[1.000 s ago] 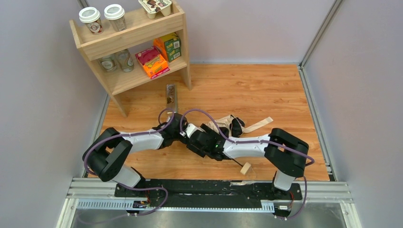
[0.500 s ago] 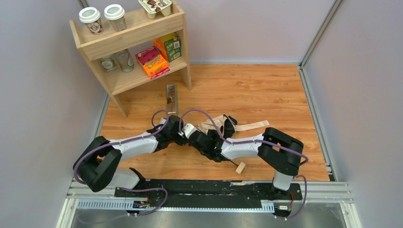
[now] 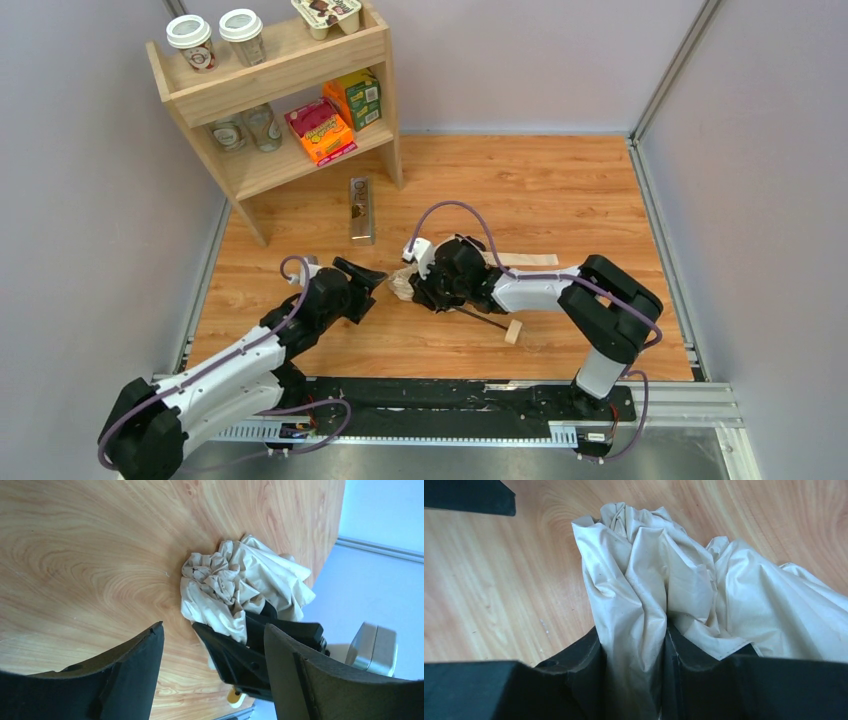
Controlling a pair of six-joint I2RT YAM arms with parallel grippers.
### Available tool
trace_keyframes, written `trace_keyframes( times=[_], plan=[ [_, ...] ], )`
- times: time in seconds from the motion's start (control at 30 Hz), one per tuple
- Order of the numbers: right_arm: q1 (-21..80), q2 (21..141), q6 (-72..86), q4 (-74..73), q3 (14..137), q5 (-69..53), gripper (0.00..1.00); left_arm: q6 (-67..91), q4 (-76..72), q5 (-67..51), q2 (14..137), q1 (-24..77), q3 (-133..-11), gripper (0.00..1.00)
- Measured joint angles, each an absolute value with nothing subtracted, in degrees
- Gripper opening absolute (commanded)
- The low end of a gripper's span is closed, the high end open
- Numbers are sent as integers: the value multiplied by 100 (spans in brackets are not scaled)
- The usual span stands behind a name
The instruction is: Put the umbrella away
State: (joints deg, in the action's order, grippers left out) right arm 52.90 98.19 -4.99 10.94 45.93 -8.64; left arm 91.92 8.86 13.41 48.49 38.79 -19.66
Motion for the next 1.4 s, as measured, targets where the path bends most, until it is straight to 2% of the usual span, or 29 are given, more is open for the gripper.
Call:
trace_keyframes(
  times=[0.2, 0.43, 0.67, 0.97, 1.03, 1.13, 1.17, 1.23, 1.4],
  plan=[
    [4591, 9950, -86, 1452, 4530, -2506, 0, 9216, 530, 1256, 4757, 3983, -1531, 79],
    [4034, 10294, 346, 1647, 4683, -3905, 0, 9435, -309, 1100, 6261, 4163, -1651, 80],
    [3861, 10571, 521, 1535, 4934, -4296, 0, 9638, -1378, 1083, 7096, 4241, -1758, 80],
    [3767, 10722, 578, 1540, 5033, -4576, 0, 9802, -2032, 1044, 8049, 4278, -2180, 81],
    [3767, 10755, 569, 1533, 5065, -4659, 0, 9839, -2165, 1052, 8182, 4278, -2226, 75],
    [3767, 10772, 532, 1535, 5076, -4735, 0, 9813, -2281, 1109, 8309, 4292, -2235, 50],
    [3767, 10772, 521, 1535, 5076, -4737, 0, 9786, -2314, 1140, 8353, 4305, -2222, 45],
    [3767, 10772, 484, 1527, 5076, -4729, 0, 9762, -2508, 1192, 8444, 4311, -2143, 30],
    [3789, 10757, 399, 1452, 5083, -4609, 0, 9942, -3201, 1208, 8617, 4309, -1916, 6]
  ],
)
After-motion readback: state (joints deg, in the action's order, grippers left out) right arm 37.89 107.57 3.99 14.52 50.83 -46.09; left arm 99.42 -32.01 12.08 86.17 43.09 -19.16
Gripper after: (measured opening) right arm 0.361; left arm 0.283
